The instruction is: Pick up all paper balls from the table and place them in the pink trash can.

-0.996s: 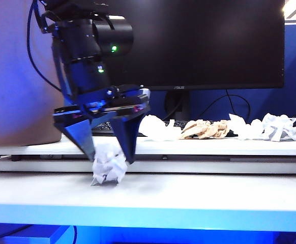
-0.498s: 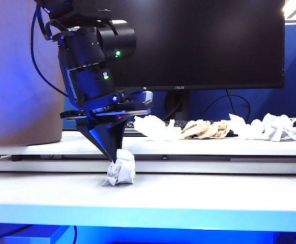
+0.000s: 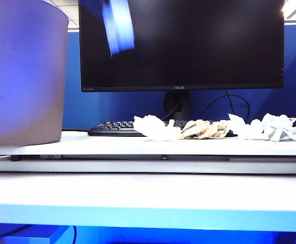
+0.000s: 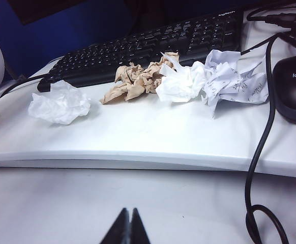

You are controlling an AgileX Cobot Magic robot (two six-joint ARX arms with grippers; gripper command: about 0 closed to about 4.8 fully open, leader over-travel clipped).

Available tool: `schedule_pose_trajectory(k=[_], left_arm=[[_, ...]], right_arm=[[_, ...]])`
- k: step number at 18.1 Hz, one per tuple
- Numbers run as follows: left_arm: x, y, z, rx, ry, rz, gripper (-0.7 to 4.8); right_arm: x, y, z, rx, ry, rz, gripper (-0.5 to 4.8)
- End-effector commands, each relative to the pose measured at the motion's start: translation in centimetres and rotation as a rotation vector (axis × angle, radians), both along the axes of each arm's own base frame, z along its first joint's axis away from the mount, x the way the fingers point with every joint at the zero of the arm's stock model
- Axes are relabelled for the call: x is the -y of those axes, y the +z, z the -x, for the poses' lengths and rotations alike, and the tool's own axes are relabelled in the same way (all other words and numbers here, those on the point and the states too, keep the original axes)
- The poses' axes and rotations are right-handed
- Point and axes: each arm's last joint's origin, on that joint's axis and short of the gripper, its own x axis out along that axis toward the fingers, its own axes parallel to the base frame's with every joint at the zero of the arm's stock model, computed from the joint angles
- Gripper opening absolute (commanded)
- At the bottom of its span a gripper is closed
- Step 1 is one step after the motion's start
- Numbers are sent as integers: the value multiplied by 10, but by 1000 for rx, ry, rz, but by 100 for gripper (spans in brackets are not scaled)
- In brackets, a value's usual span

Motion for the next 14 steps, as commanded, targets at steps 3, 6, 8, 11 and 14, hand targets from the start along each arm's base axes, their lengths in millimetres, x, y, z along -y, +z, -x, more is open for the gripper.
schedule_pose_trajectory(k=[3, 6, 8, 11, 14], left_arm=[[-51, 74, 26, 300, 386, -378, -6], [-78, 66, 10, 224, 483, -438, -6], [-93, 63, -4, 198, 529, -429, 185], [-98, 65, -7, 208, 547, -393, 479], [-88, 64, -8, 149, 307, -151, 479]], right_arm=[[0, 0, 0, 16, 8, 0, -1], [0, 0, 0, 16, 9, 0, -1], [-1, 0, 0, 16, 35, -2, -1], [-1, 0, 0, 16, 31, -2, -1], [-1, 0, 0, 16, 31, -2, -1]])
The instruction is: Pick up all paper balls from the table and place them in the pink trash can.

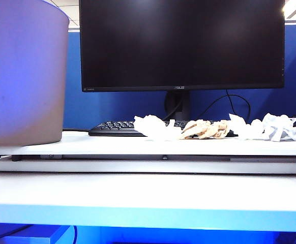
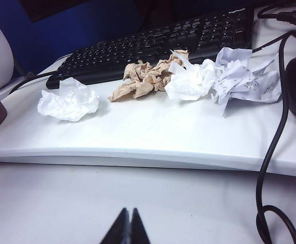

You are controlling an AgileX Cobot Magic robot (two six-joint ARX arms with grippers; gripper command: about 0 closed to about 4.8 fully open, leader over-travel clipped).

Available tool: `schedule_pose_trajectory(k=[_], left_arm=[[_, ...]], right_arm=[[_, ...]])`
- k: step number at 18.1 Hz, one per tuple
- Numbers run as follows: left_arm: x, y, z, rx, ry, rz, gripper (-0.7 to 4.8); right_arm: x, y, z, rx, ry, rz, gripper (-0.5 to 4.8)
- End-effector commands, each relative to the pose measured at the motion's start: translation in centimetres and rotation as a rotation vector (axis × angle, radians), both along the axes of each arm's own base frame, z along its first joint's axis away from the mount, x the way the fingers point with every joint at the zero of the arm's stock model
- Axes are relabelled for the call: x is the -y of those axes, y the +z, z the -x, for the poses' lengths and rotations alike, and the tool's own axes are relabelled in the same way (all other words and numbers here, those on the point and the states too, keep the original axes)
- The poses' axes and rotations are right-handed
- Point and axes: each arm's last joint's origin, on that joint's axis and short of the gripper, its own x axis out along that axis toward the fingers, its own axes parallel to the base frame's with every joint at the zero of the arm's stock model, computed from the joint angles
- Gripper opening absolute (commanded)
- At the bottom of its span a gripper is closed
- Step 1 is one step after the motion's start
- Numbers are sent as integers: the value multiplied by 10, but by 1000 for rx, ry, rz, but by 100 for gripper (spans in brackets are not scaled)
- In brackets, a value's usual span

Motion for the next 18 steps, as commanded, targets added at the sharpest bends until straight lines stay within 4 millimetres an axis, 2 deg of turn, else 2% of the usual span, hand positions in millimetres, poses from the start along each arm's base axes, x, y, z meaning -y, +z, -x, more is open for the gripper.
schedule_pose_trajectory(k=[1, 2, 3, 6, 8, 9, 11, 14, 16, 18], left_arm=[[17, -1, -2, -57, -354, 293, 479], [28, -6, -7, -100, -457, 355, 479], [48, -18, -18, -164, -544, 362, 479], [99, -64, -55, -326, -762, 349, 479], [122, -98, -85, -367, -754, 344, 479], [130, -118, -102, -390, -743, 343, 479], [141, -151, -122, -450, -728, 334, 479], [153, -199, -143, -549, -684, 321, 479], [157, -223, -153, -579, -626, 312, 479], [156, -235, -157, -602, -606, 302, 479]], right_arm=[[0, 0, 0, 16, 4, 1, -1], [0, 0, 0, 16, 4, 1, -1], [0, 0, 0, 16, 4, 1, -1], [0, 0, 0, 16, 4, 0, -1], [0, 0, 0, 16, 6, -2, -1], [0, 1, 0, 16, 12, -4, -1], [-1, 0, 0, 15, 17, -5, -1], [-1, 0, 0, 15, 26, -5, -1], [-1, 0, 0, 15, 26, -5, -1], [-1, 0, 0, 14, 26, -5, -1]])
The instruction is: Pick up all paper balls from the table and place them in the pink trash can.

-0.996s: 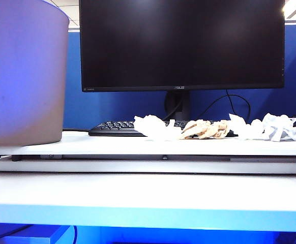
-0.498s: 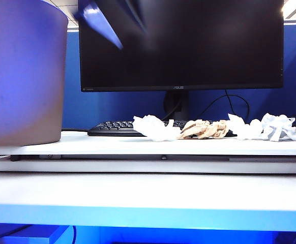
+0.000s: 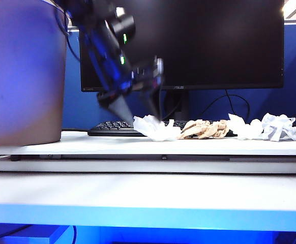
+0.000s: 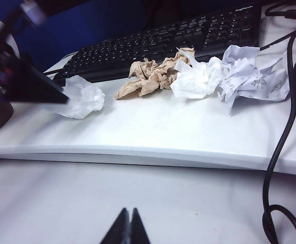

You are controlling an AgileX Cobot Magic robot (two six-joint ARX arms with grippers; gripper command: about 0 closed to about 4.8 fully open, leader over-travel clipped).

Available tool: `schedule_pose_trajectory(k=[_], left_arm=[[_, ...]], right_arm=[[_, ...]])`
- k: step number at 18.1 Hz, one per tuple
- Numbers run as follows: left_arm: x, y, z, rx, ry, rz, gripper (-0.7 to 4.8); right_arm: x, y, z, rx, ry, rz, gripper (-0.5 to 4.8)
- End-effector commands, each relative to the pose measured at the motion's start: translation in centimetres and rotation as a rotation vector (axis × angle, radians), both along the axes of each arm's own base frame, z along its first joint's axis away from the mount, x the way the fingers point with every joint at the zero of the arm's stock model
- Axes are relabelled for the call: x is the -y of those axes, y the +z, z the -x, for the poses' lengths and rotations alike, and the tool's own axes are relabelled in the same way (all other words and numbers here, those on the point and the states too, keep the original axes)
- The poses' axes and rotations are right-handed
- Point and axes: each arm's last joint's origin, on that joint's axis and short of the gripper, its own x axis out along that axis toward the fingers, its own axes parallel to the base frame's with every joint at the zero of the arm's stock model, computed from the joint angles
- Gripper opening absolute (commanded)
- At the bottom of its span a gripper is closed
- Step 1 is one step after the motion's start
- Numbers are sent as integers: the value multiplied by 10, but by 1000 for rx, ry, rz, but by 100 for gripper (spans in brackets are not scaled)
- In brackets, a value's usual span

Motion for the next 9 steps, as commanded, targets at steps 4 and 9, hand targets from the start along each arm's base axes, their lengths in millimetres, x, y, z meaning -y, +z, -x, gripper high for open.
schedule_pose_trajectory(k=[4, 9], left_arm=[[3, -11, -7, -8, -3, 26, -12], [-4, 30, 7, 39, -38, 103, -5]], right_arm=[[0, 0, 0, 15, 3, -2, -1], [0, 0, 0, 15, 3, -2, -1]])
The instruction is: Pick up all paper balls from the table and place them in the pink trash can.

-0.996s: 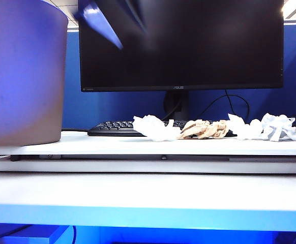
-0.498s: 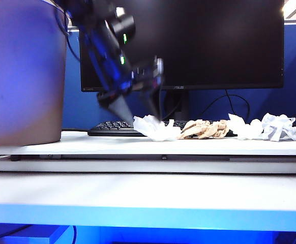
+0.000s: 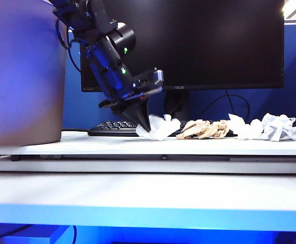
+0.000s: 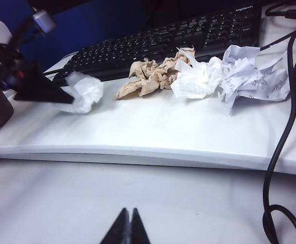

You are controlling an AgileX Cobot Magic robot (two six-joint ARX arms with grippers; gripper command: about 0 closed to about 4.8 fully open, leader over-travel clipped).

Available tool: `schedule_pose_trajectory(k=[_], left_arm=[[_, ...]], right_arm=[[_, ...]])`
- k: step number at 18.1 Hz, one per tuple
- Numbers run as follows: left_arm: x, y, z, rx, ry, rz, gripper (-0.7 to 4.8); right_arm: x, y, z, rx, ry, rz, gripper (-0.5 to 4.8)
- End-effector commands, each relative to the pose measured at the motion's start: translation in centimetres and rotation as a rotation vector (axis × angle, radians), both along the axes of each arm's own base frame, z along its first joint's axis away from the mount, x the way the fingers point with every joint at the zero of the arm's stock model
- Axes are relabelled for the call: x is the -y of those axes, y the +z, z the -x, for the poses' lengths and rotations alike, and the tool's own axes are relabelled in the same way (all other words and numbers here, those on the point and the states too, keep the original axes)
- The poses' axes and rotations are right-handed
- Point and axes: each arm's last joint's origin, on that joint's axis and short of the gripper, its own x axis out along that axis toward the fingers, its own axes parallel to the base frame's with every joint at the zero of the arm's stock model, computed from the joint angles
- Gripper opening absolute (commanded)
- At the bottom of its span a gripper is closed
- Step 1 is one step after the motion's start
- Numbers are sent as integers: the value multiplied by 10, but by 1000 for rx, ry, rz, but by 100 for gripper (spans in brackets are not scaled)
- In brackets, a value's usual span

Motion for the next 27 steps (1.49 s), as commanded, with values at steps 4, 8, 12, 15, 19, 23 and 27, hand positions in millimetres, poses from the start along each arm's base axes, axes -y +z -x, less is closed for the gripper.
schedule_pose_trajectory(k=[4, 8, 12, 15, 19, 23, 27], left_arm=[[-54, 160, 60, 402, 99, -71, -5], [-113, 256, 132, 655, 348, -270, -5], [-164, 275, 163, 659, 518, -407, -5], [-175, 272, 158, 605, 525, -331, 368], [-172, 271, 151, 599, 512, -242, 479], [-130, 255, 111, 453, 159, 231, 479], [-35, 180, 39, 323, -227, 386, 479]], right_arm=[[0, 0, 0, 16, 2, -2, -1], [0, 0, 0, 16, 1, -2, -1], [0, 0, 0, 15, 3, -2, -1], [0, 0, 0, 15, 4, -2, -1], [0, 0, 0, 15, 6, -2, -1], [0, 0, 0, 15, 0, -2, -1], [-1, 0, 0, 10, 33, -4, -1]])
